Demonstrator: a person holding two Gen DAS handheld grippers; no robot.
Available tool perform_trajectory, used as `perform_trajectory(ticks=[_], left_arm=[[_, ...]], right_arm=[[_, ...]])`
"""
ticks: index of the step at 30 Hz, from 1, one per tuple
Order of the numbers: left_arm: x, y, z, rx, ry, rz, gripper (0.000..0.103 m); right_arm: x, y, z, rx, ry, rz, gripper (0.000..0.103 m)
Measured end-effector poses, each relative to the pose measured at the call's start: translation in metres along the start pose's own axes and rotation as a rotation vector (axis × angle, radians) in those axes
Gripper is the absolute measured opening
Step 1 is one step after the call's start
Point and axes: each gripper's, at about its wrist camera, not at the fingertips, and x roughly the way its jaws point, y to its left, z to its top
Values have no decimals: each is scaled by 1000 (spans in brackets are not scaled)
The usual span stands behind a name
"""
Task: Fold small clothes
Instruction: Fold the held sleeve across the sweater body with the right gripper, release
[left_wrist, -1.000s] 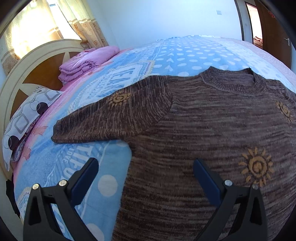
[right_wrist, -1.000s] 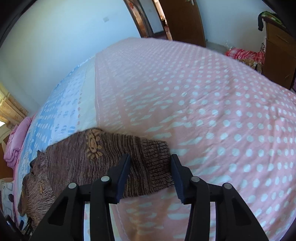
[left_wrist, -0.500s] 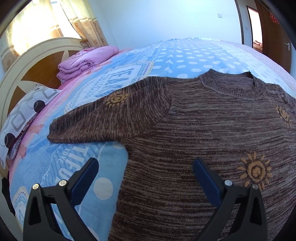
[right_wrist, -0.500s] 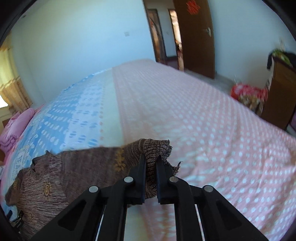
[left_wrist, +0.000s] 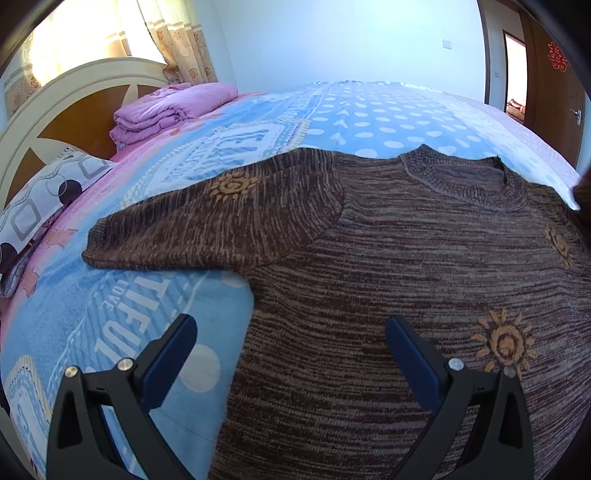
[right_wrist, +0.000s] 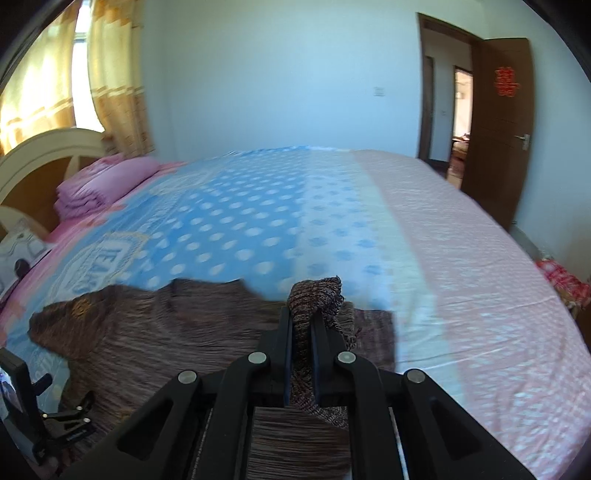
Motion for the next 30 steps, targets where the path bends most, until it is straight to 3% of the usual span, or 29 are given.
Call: perform_trajectory(ticks=[2,4,5,6,8,11,15,19,24,26,30], left_arm=[[2,0,0,1,11,-11,103],[5,1,-1,4,29,-27,103],[7,0,-1,11,43,-41,103],[8,0,-1,14,47,-50,103],[7,0,-1,20,45,-67,103],[4,-6,-2,58,38,-86,103],[-16,-22,3,157,20,-108,94],[-55,-59,22,275,-61,-163,98],[-75,-125,46,379,-103,-246,101],[-67,-155,50,409,-90,-251,101],[-39,-207,52,461,-54,-250,101]], right_arm=[[19,28,-13,0,31,81,11],[37,53,-31,-1,89,181,35],[41,64,-41,-9,115,217,56],[42,72,-52,-22,129,243,58],[35,79,-72,-58,124,266,58],[18,62,-101,-97,121,221,58],[-9,16,-126,-136,90,91,59],[-17,-21,-142,-142,64,-40,61],[-13,-41,-148,-74,65,-10,62],[-13,-44,-150,-63,64,5,70],[-16,-52,-157,-29,34,29,71]])
